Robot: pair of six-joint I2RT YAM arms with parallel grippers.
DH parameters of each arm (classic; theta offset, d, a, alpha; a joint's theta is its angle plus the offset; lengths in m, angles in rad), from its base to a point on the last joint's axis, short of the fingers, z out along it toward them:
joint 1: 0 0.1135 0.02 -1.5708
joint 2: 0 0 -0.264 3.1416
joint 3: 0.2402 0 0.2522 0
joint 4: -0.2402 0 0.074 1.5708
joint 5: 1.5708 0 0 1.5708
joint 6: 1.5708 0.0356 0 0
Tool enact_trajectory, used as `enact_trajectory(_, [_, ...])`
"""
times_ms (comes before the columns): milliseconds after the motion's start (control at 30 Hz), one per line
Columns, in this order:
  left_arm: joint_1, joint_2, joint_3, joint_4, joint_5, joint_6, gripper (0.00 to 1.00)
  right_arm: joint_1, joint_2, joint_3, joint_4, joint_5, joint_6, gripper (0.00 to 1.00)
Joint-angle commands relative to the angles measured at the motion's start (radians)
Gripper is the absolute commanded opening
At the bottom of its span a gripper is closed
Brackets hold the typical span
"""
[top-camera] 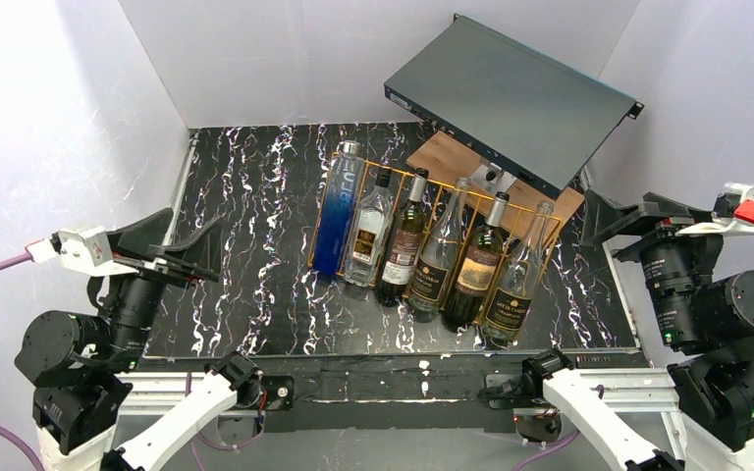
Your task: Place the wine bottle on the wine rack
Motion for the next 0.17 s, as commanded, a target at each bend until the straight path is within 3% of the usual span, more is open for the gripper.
enact_trajectory(0, [-0.003,-0.005,0.034,-0.01,-0.021,0.027,0.98,-0.005,-0.007,-0.005,0.035,-0.03,-0.032,0.98])
enact_trajectory(133, [-0.004,-0.005,0.037,-0.013,-0.018,0.026,0.98,-0.005,0.007,0.007,0.005,-0.016,-0.017,0.98])
